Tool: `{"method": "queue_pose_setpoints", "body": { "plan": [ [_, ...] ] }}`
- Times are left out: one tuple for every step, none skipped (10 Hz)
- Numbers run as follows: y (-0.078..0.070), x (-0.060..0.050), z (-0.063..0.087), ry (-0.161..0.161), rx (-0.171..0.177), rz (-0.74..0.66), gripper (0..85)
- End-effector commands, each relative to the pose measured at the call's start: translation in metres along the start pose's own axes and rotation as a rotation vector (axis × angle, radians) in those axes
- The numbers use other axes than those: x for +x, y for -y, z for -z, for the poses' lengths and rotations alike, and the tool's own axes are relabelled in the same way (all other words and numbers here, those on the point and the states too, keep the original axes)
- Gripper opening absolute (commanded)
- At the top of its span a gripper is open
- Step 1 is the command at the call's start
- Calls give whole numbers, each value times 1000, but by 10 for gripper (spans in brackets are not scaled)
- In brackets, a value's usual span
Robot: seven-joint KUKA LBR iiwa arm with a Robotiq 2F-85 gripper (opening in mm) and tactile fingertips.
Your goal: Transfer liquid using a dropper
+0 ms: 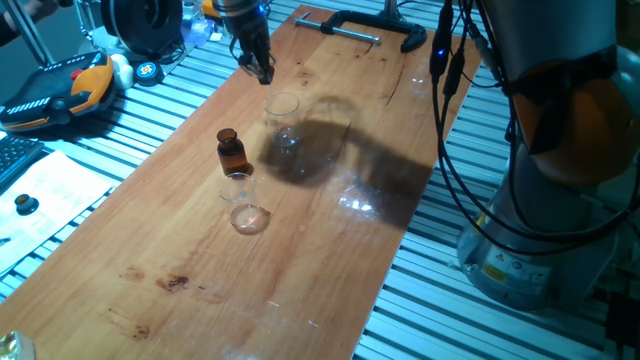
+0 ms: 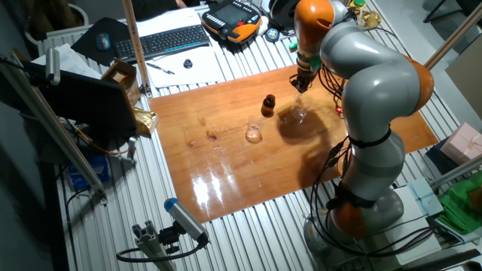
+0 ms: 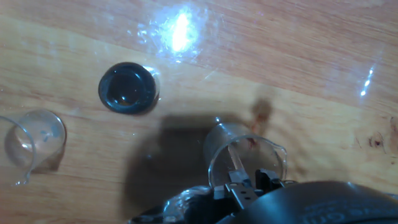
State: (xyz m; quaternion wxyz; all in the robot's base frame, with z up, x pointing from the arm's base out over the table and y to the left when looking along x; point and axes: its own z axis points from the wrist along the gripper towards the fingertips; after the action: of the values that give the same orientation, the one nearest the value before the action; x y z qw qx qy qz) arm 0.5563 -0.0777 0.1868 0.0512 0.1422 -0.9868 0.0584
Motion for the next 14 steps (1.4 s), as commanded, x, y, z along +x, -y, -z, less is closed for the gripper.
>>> {"method": "queue_pose_setpoints", "body": {
  "plan": [
    [-1, 1, -3, 2, 1, 0, 170],
    [-3, 2, -7, 8, -2, -1, 170],
    [-5, 2, -10, 12, -4, -2, 173],
    [-5, 2, -14, 14, -10, 0, 173],
    [-4, 3, -19, 19, -17, 3, 173],
    [-4, 3, -23, 24, -23, 7, 173],
    [-5, 3, -27, 30, -26, 9, 173],
    [-7, 3, -31, 37, -18, 8, 177],
    [-7, 3, -34, 39, -19, 8, 177],
    [-8, 4, -38, 48, -18, 10, 177],
    [-8, 4, -42, 52, -20, 10, 180],
    [-9, 5, -44, 56, -18, 10, 180],
    [-9, 6, -47, 62, -16, 11, 180],
    [-10, 7, -50, 67, -18, 11, 183]
  ]
}}
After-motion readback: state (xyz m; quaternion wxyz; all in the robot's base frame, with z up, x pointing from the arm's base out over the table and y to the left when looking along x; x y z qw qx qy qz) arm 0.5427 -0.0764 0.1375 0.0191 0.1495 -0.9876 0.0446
